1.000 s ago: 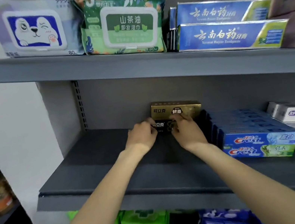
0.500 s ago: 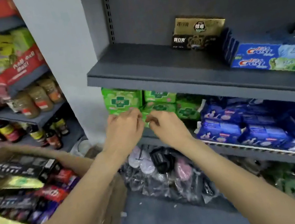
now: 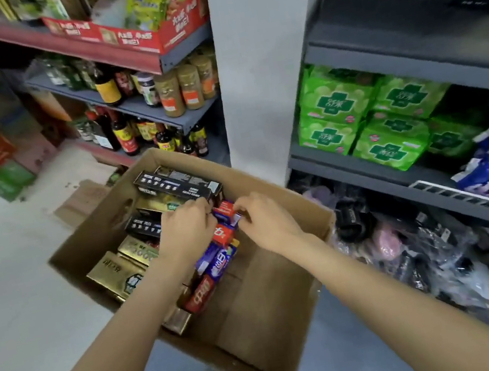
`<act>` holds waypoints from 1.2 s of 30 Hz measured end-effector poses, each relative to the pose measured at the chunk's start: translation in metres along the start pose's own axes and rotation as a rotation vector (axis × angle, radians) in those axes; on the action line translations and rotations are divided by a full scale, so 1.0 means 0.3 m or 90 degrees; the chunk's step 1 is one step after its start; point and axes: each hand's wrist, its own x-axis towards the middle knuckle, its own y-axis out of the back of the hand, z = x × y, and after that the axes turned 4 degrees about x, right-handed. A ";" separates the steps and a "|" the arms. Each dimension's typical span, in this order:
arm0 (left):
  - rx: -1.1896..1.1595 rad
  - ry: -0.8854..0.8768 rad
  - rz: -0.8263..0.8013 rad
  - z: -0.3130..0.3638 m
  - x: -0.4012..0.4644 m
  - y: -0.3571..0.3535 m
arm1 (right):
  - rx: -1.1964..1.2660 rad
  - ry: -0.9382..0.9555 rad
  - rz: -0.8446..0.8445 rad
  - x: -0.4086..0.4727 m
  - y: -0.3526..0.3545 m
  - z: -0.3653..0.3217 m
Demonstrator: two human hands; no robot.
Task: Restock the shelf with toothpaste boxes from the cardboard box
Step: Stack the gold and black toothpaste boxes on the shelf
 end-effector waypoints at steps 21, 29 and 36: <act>0.118 -0.208 -0.355 -0.544 0.230 -0.297 | -0.131 -0.323 -0.089 0.331 -0.304 -0.141; -0.401 -0.091 -0.249 -0.558 0.255 -0.102 | 0.380 -0.430 0.005 0.154 -0.253 -0.015; -0.910 0.244 -0.381 -0.342 0.276 0.007 | 0.578 -0.341 0.089 0.116 -0.113 -0.052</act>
